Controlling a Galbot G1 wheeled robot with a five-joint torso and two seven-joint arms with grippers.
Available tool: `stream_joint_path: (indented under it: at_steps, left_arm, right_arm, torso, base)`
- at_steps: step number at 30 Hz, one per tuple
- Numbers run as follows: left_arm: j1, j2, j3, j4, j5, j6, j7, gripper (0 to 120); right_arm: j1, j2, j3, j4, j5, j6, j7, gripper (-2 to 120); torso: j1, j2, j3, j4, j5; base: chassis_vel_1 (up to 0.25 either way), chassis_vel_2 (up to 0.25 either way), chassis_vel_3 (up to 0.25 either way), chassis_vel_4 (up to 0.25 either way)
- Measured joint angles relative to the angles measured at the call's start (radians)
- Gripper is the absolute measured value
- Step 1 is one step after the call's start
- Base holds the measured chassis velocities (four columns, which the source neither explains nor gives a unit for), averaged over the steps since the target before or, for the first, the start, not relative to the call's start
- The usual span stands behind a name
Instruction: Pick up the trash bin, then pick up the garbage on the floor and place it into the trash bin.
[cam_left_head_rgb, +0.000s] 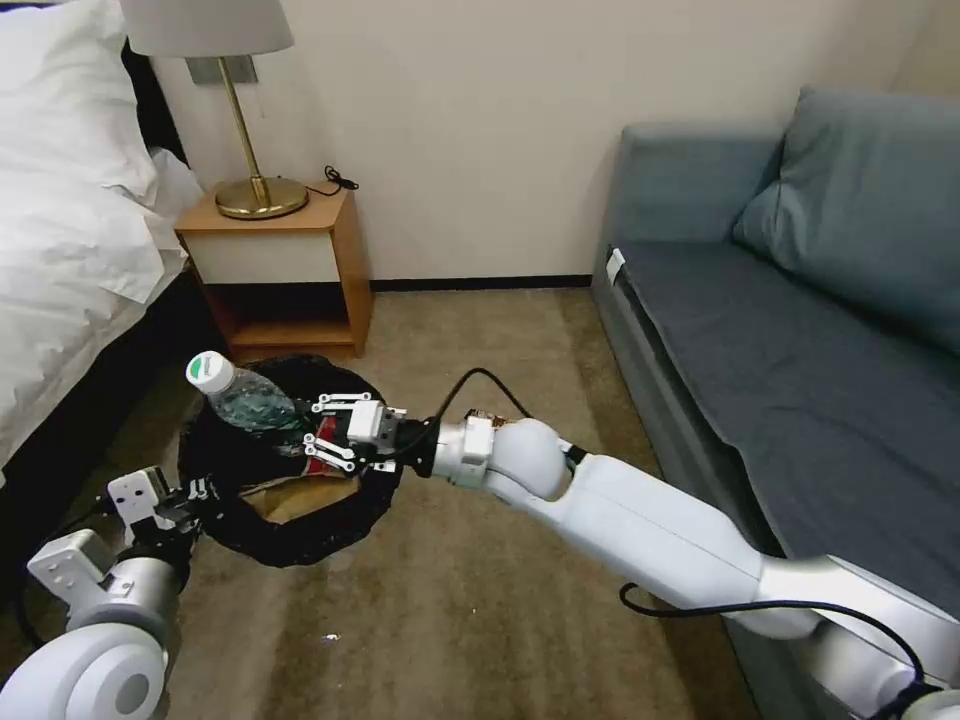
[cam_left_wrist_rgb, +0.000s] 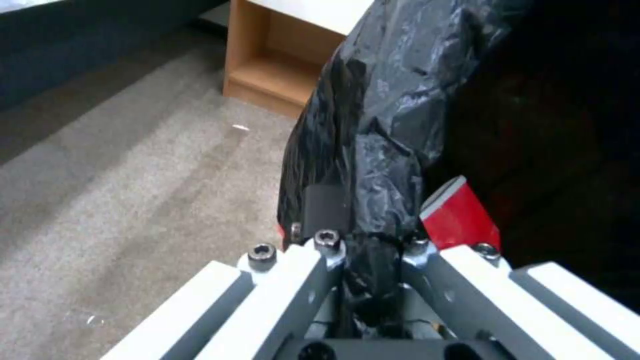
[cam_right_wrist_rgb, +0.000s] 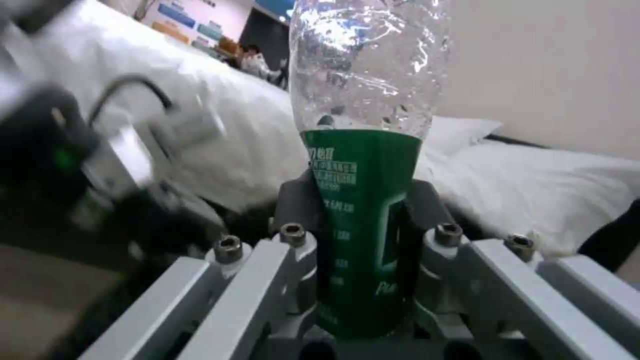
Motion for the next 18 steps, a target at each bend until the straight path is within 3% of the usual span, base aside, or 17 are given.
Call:
stream_joint_path:
  at_steps: [4,6,18]
  left_arm:
    - [0.008,0.005,-0.004,-0.010,-0.003,0.000,0.000,1]
    - [0.009,0.008,-0.006,-0.015,-0.006,0.002,0.000,1]
    - [0.006,0.017,-0.007,-0.024,-0.027,0.011,-0.009,1]
  right_arm:
    - [-0.004,0.004,-0.009,-0.039,-0.041,0.024,0.009,16]
    - [-0.009,0.001,-0.010,-0.050,-0.071,0.033,0.008,22]
    - [-0.021,-0.020,-0.018,-0.051,-0.084,0.036,0.030,67]
  torso:
    - [0.000,0.000,0.000,0.0001,0.0000]
    - [0.000,0.000,0.000,0.0001,0.0000]
    - [0.000,0.000,0.000,0.0001,0.0000]
  base:
    - [0.000,0.000,0.000,0.000]
    - [0.000,0.000,0.000,0.000]
    - [0.000,0.000,0.000,0.000]
